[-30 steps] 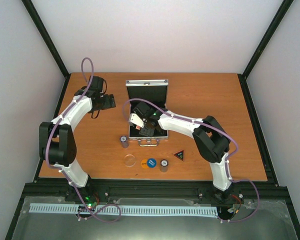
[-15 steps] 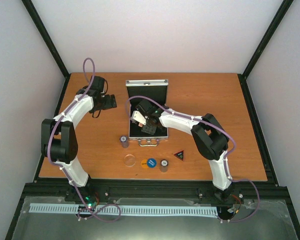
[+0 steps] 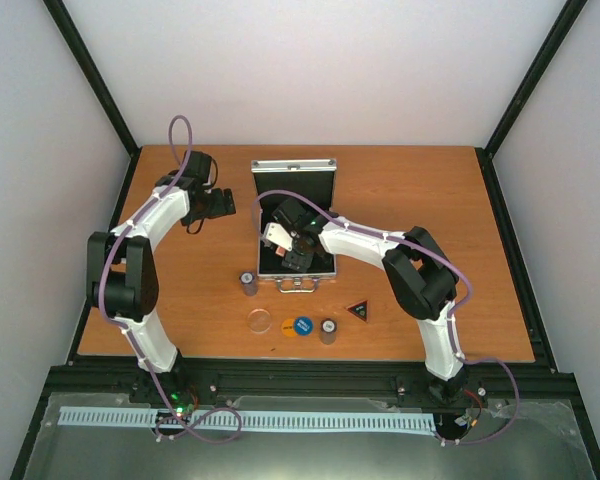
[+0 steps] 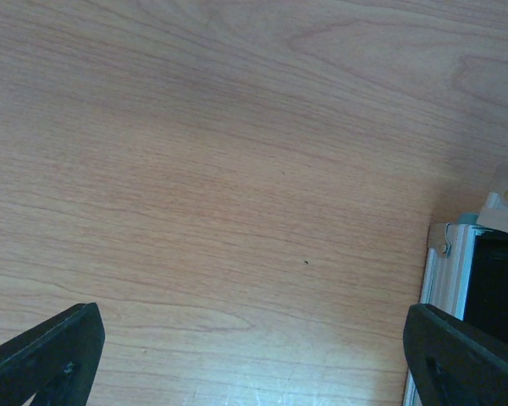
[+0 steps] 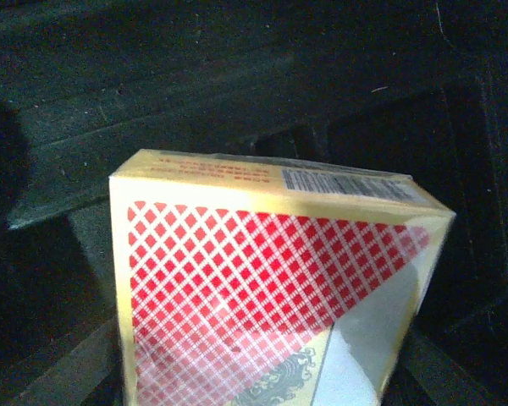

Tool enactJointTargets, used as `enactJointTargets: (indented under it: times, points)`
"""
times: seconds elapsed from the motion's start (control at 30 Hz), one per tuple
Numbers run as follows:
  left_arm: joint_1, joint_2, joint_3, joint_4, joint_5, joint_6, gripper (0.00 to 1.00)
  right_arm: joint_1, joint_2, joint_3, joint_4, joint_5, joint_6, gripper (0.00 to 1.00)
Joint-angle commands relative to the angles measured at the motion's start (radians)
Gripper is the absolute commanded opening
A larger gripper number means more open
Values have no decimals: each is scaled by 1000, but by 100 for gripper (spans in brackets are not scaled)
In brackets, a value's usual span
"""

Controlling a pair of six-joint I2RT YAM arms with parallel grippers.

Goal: Pack up texas hold em set

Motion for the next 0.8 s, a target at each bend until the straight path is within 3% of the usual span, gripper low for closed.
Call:
enactJointTargets:
  times: [0.0, 0.1, 0.33, 0.43, 0.77]
  points:
    - [-5, 7, 44, 1, 14, -14, 100, 1, -18, 9, 11, -14, 11, 78]
    - [-5, 7, 46, -1, 9, -12, 100, 2, -21, 8, 10, -17, 14, 84]
    - [-5, 7, 54, -2, 14, -14, 100, 1, -46, 27, -15, -36, 38, 86]
    - [-5, 8, 57, -2, 19, -17, 100, -4, -57, 65, -51, -59, 82, 99]
    - [-5, 4, 39, 6, 41, -32, 100, -24, -33, 295, -246, -175, 392, 100]
